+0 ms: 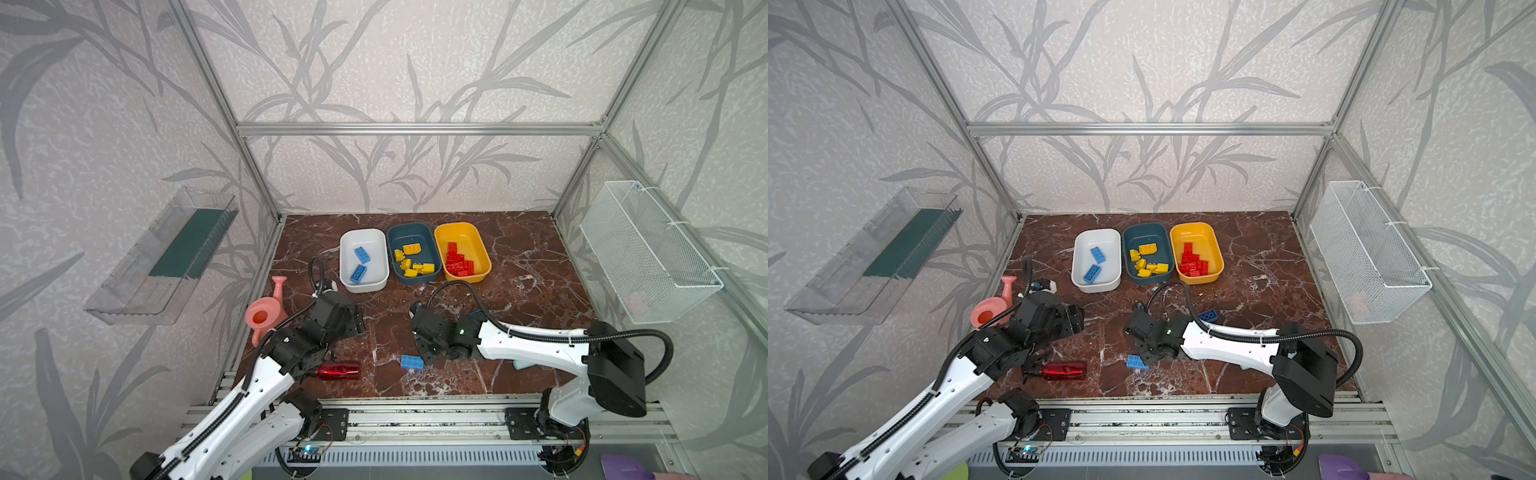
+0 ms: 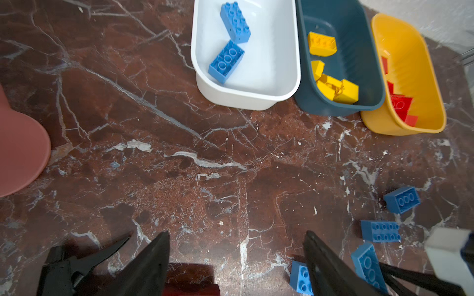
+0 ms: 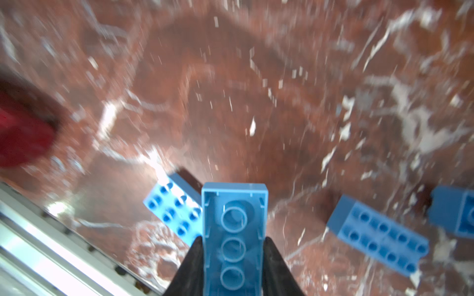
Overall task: Sort the legos into containers by color
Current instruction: 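Carry the blue three-stud brick with the right gripper into the white tub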
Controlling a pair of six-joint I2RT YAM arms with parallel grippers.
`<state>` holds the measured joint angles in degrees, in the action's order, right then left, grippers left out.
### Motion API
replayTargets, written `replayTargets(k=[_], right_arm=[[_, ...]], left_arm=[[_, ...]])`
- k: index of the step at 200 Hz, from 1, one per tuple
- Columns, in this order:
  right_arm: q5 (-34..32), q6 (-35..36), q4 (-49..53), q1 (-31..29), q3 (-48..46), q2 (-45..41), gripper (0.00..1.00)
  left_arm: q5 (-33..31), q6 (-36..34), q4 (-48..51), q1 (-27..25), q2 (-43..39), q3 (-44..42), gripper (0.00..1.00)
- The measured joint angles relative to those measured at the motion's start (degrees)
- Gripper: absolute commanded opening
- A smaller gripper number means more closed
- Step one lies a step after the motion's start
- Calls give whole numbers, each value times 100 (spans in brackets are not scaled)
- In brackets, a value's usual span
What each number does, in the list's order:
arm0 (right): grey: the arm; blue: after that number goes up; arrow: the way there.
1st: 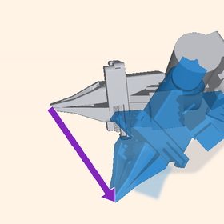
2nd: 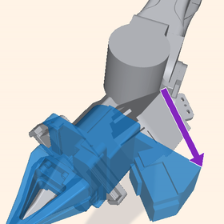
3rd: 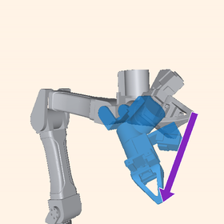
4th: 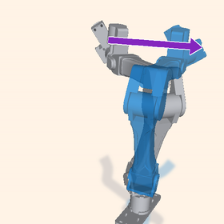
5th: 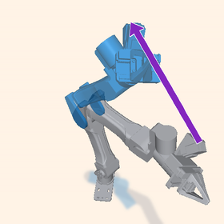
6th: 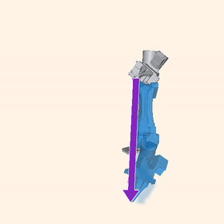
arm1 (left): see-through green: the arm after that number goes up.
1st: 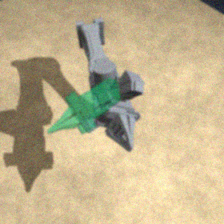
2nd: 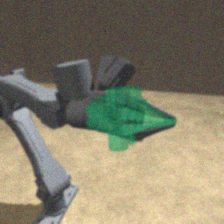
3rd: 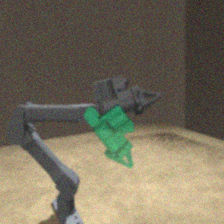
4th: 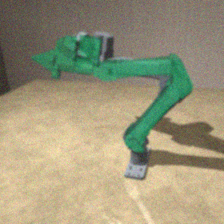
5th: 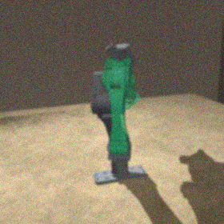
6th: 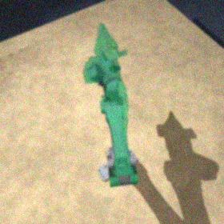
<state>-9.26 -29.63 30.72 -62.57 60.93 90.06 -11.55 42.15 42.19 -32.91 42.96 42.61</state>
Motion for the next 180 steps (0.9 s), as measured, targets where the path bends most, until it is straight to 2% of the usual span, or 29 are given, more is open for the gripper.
replayTargets(k=[44,81,148,180], right_arm=[[455,662,-197,656,1067,577,30],[931,1097,-260,1093,2518,1661,30],[1397,1517,-35,1403,5316,3681,30],[1482,1606,267,1458,6450,4454,34]], left_arm=[[-149,-2,197,0,-662,-7,84],[-39,-2,369,0,-654,-52,85],[118,37,474,-7,-619,-155,85],[157,94,487,-37,-614,-192,85]])
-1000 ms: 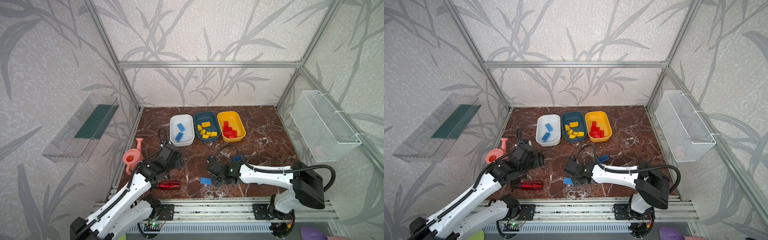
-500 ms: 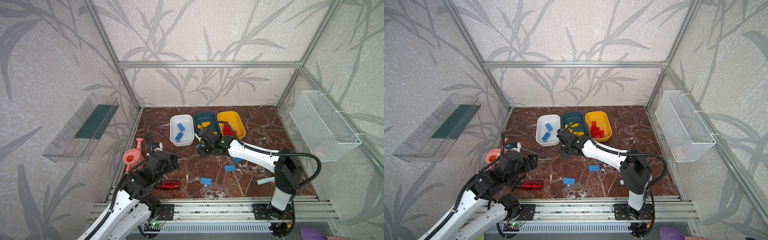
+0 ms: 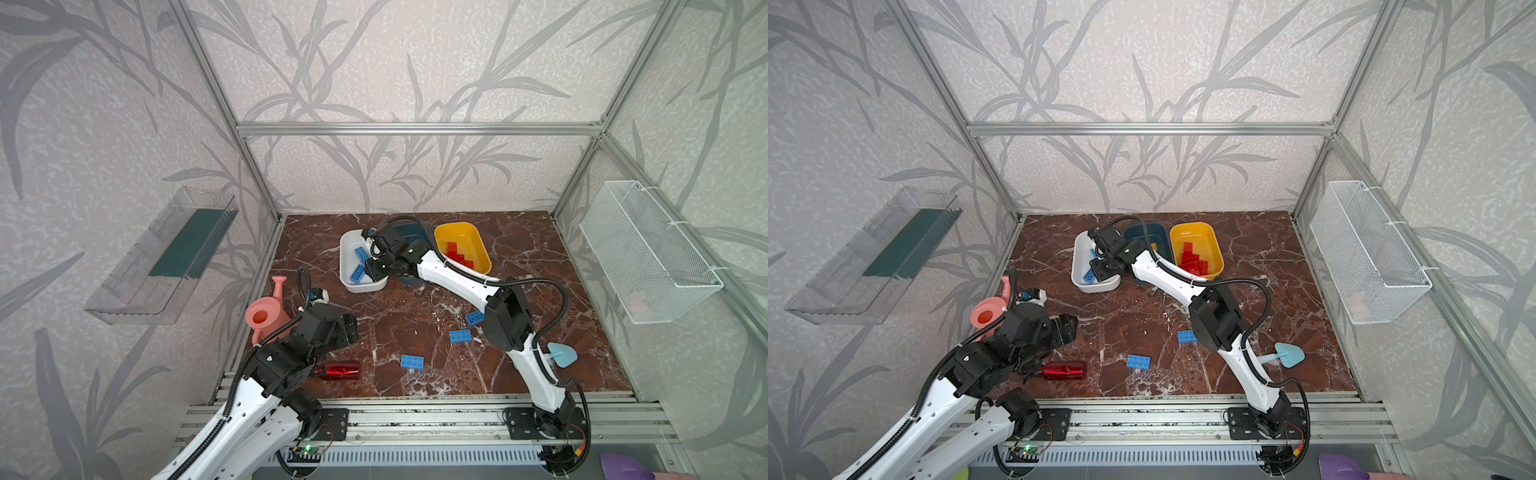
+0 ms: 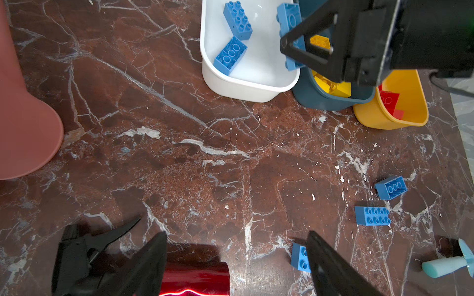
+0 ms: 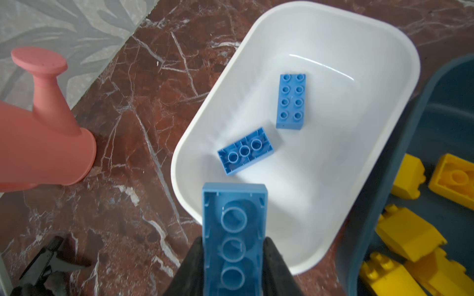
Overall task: Sort the legos into containers by color
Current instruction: 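Carry the blue three-stud brick with the right gripper into the white tub, then grasp a blue 2x4 brick with the left gripper while the right withdraws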
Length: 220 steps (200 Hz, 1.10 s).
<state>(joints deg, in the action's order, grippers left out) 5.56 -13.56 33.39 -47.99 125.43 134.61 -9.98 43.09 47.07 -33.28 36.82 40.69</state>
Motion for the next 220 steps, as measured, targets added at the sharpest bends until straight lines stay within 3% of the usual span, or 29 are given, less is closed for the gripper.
replayTargets(k=[45,78,115,145,177,220], right_arm=[[59,39,551,52,1150,739,49],[68,57,745,74,1233,756,67],[94,105,909,136,1093,616,73],[87,122,673,264,-522,-533,78],[103,-70,-374,619,-3185,-2732,82],[-109,-275,-1102,1281,-5418,-5115,86]], left_arm=[[7,48,42,-105,13,-4,85],[4,50,79,-170,142,-4,85],[-31,96,90,-404,455,-4,85],[-271,221,55,-992,938,42,85],[-595,411,-83,-1759,1880,341,85],[-824,660,-409,-2527,3104,811,86]])
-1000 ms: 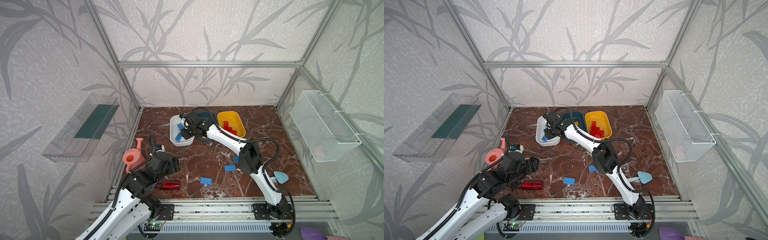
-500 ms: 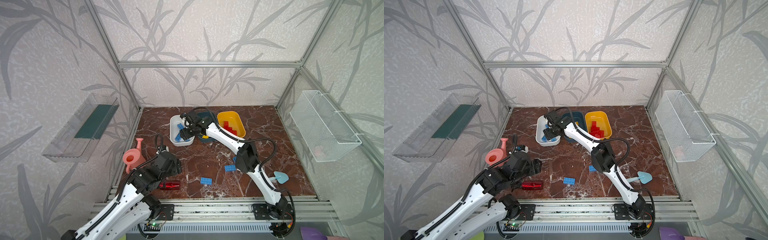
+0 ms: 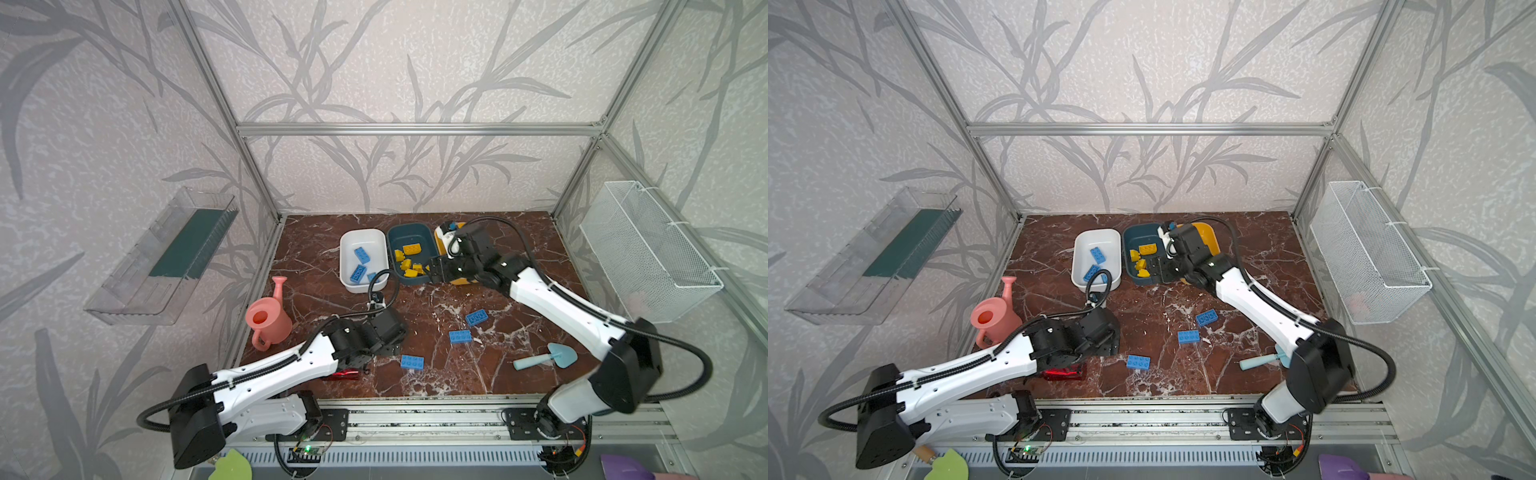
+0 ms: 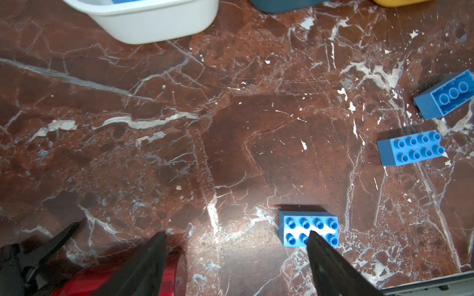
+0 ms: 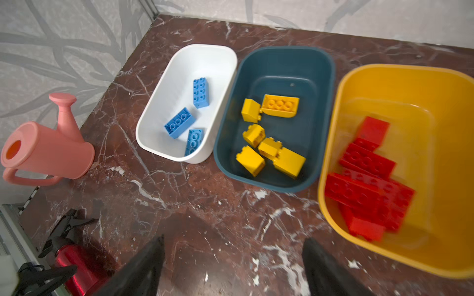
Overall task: Sort the legos into containers by color
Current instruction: 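Grasp a blue 2x4 brick with the left gripper while the right withdraws, then lift the blue 2x4 brick with the left gripper and carry it over the white tub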
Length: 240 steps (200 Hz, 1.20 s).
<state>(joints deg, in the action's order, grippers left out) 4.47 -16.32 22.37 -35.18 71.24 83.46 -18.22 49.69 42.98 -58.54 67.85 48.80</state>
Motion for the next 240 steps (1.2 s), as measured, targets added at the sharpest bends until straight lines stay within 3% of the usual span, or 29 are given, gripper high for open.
replayTargets(k=[46,96,162,240], right_arm=[[-356,-297,-55,223,-1884,-1805,88],[-691,-597,120,262,-3117,-3029,89],[-719,-822,173,264,-3888,-3359,89],[-697,-807,192,262,-3893,-3368,89]], left_arm=[[57,203,-339,-376,1047,323,87],[348,413,-501,-498,1923,750,86],[603,595,-457,-748,2463,922,86],[979,710,-448,-776,2710,833,77]])
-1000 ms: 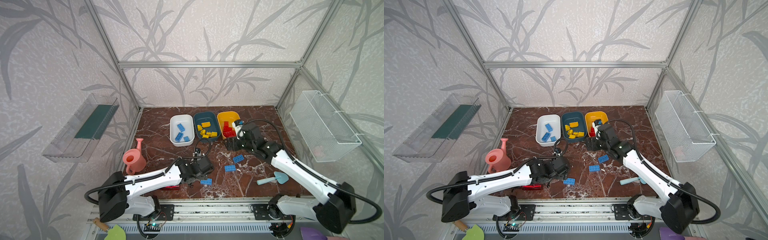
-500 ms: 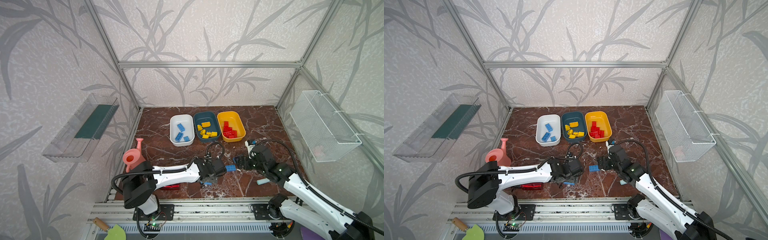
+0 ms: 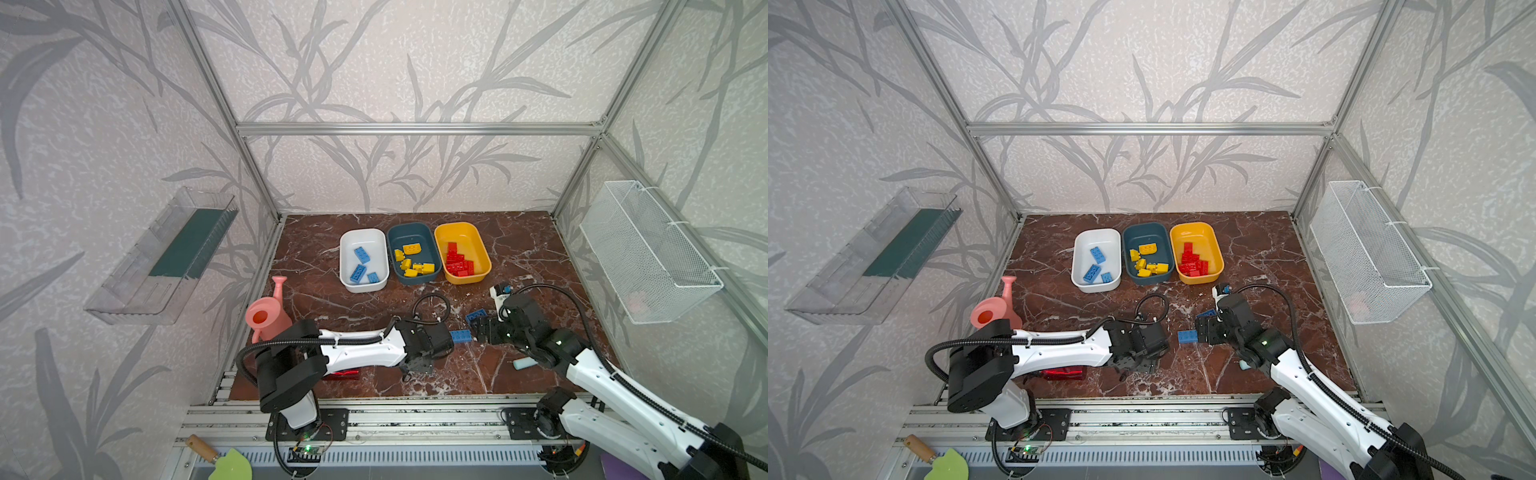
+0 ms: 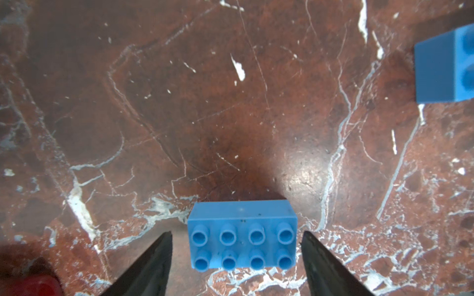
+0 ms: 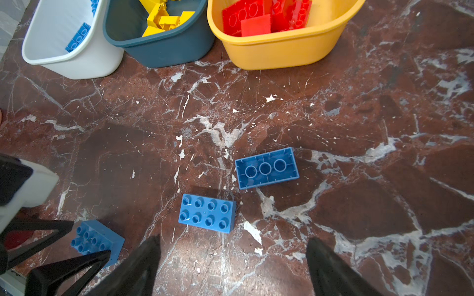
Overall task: Sort the legos into containers by color
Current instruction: 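Lift the blue 2x4 brick with the left gripper and carry it over the white tub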
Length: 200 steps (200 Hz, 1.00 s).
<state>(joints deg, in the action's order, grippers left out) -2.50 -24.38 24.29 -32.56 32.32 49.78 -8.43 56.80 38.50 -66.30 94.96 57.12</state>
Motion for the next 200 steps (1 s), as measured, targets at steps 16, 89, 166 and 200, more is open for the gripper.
replayTargets(k=[16,89,166,200], right_arm=[[4,0,-2,0,0,4,89],[7,20,-2,2,0,0,89],[125,35,-7,2,-61,-129,89],[232,31,-33,0,-175,-162,89]], left_arm=[[44,-2,-7,-2,48,0,76],[131,-28,-35,-4,339,17,53],[-190,-142,511,212,107,570,51],[-326,-516,785,1071,-409,879,51]])
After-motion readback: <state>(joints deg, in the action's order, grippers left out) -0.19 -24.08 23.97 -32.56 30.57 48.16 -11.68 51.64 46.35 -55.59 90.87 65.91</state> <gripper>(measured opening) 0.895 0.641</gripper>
